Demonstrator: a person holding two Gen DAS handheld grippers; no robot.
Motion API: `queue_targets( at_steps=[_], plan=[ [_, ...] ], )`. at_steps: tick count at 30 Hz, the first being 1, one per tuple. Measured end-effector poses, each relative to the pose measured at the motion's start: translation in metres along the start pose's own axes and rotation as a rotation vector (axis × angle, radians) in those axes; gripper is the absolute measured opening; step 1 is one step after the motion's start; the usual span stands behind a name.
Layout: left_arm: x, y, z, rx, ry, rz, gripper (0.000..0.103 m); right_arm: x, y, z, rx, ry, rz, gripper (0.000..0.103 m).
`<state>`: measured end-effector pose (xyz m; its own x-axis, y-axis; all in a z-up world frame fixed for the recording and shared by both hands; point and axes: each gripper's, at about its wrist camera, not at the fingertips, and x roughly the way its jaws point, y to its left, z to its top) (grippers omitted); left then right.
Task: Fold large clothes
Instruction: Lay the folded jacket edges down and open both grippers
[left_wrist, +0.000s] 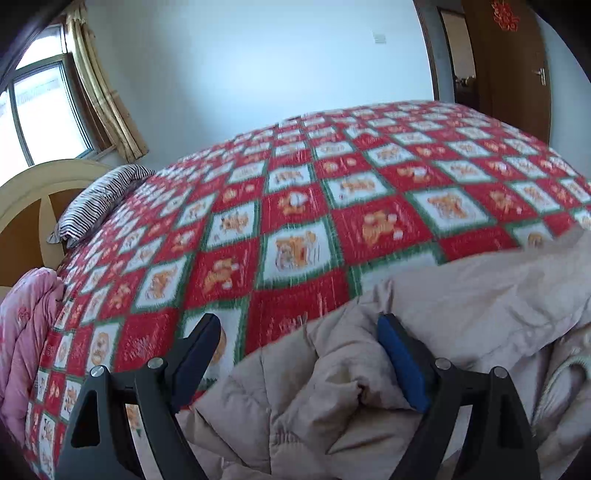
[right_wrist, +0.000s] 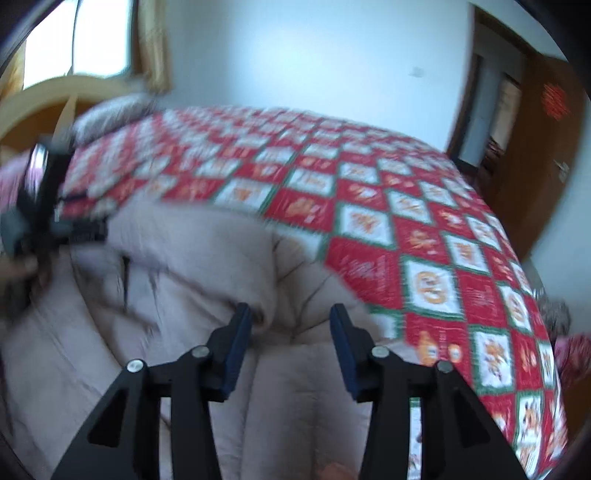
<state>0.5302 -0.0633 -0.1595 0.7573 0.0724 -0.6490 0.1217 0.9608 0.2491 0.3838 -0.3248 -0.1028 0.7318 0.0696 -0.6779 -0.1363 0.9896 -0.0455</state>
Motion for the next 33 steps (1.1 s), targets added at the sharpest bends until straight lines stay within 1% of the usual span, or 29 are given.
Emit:
queue_targets(
  at_steps=[3,4,6,8,9,10,11,13,15,18,20,22,28,31,33],
  plan=[
    [-0.019,0.004,0.024,-0.053,-0.057,-0.024,0.087,-0.012,-0.006,0.024,0.123,-0.049,-0.018,0.047],
    [-0.025,0.003,0.033,-0.076,-0.074,-0.044,0.087,-0.01,-0.006,0.034,0.161,-0.063,-0.016,0.048],
    [-0.029,-0.001,0.045,-0.101,-0.082,-0.071,0.087,0.001,0.003,0.052,0.187,-0.065,-0.003,0.048],
    [-0.023,-0.008,0.052,-0.115,-0.064,-0.087,0.087,0.021,0.017,0.07,0.199,-0.055,0.01,0.048],
    [-0.016,-0.013,0.052,-0.116,-0.041,-0.09,0.087,0.028,0.02,0.073,0.214,-0.042,0.02,0.048],
    [-0.005,-0.02,0.048,-0.111,-0.009,-0.087,0.087,0.039,0.025,0.077,0.229,-0.025,0.035,0.048],
    [0.0,-0.023,0.043,-0.104,0.006,-0.08,0.087,0.054,0.034,0.079,0.228,-0.002,0.047,0.048],
    [0.011,-0.032,0.026,-0.076,0.043,-0.074,0.087,0.072,0.048,0.074,0.199,0.028,0.027,0.048],
    [0.017,-0.035,0.01,-0.064,0.064,-0.082,0.087,0.087,0.056,0.059,0.173,0.068,0.028,0.048],
    [0.02,-0.03,0.0,-0.095,0.07,-0.115,0.087,0.103,0.057,0.033,0.172,0.111,0.033,0.048],
    [0.021,-0.03,-0.002,-0.094,0.072,-0.122,0.087,0.104,0.052,0.021,0.194,0.11,0.043,0.048],
    [0.023,-0.035,-0.005,-0.074,0.078,-0.119,0.087,0.103,0.05,0.02,0.203,0.107,0.04,0.047],
    [0.03,-0.047,-0.011,-0.034,0.083,-0.094,0.087,0.108,0.056,0.018,0.173,0.107,0.011,0.046],
    [0.031,-0.046,-0.012,-0.037,0.081,-0.096,0.089,0.113,0.057,0.014,0.179,0.111,0.002,0.046],
    [0.035,-0.044,-0.013,-0.055,0.095,-0.108,0.092,0.117,0.058,0.011,0.179,0.115,-0.004,0.046]
  ],
)
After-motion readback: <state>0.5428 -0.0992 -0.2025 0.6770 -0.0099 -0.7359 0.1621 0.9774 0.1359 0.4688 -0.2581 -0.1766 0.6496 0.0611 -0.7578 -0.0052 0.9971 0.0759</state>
